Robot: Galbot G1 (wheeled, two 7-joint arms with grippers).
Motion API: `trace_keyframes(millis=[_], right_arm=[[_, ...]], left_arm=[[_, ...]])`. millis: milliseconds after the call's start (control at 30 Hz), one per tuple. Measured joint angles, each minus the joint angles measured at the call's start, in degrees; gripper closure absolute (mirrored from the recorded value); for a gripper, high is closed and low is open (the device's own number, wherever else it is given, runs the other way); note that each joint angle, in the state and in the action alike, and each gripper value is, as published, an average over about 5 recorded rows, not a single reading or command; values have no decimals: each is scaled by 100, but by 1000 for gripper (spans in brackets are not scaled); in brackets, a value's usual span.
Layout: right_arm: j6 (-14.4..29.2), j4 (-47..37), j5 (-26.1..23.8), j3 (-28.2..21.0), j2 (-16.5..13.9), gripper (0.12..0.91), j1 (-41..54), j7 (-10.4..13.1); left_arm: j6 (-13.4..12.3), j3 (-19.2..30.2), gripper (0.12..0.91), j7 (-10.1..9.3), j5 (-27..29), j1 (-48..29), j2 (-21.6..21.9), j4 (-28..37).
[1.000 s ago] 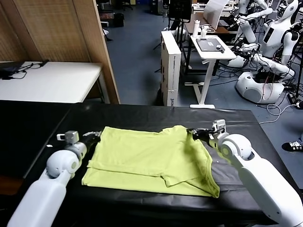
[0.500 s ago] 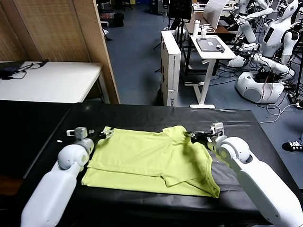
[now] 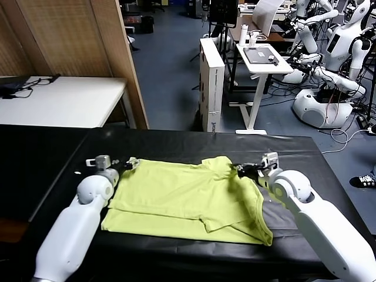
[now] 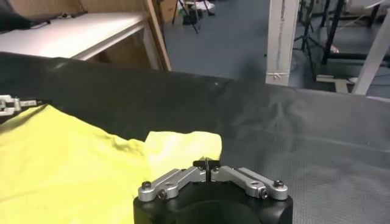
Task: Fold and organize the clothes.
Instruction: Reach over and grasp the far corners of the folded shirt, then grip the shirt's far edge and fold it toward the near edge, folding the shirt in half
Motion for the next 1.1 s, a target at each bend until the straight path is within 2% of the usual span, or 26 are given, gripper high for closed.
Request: trace_keyframes(millis=[133,233,600,833,1100], right_arm=[[0,-5,1,0,-4,885,8,2],[5,-6,1,0,-2,885,10,9],[326,78,108,143,-33,885,-20,6],[230,456,134,343,-227,885,-285,67],[31,1272,230,820,-633,885,-953,104]], left_arm=[[7,-3,799,10,-7,61,14,-65],[15,-4,883,13,-12,88,23,-124],[23,-178,883,-51,-209,259,225,-605],[79,-441,883,-146,-481,809,474,-1459],[121,-882,883,-209,-645,1690,701,-2577]])
